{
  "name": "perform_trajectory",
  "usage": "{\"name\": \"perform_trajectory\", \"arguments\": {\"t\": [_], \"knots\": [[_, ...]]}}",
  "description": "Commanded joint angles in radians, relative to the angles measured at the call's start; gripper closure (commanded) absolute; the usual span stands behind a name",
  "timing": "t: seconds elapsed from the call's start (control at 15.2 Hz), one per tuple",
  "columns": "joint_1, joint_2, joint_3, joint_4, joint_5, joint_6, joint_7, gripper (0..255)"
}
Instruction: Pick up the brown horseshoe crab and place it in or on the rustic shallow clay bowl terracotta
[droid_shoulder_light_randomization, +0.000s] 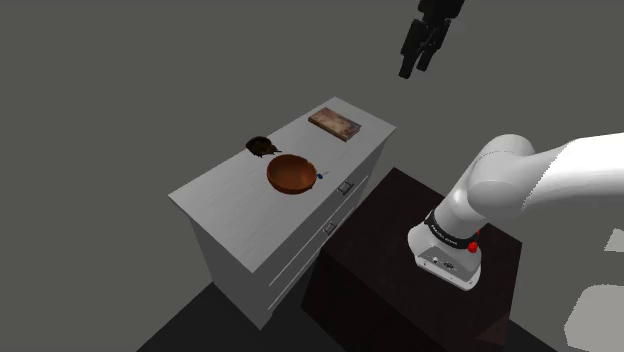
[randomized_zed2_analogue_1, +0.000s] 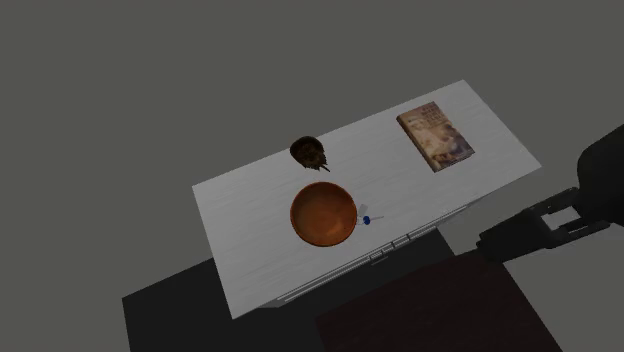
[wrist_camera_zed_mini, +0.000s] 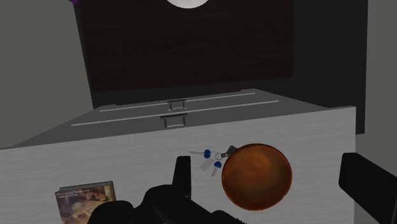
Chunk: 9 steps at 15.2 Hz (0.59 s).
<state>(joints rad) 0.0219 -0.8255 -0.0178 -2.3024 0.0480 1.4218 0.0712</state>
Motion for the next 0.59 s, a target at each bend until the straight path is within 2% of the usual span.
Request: {"name": "perform_trajectory", "arguments": {"t": [0.0, 0.53], "knots": [[0.0, 0.0, 0.0, 0.0, 0.0, 0.0, 0.0, 0], [0.015, 0.194, 0.04, -0.077, -0.013, 0.263, -0.004, 0]]}}
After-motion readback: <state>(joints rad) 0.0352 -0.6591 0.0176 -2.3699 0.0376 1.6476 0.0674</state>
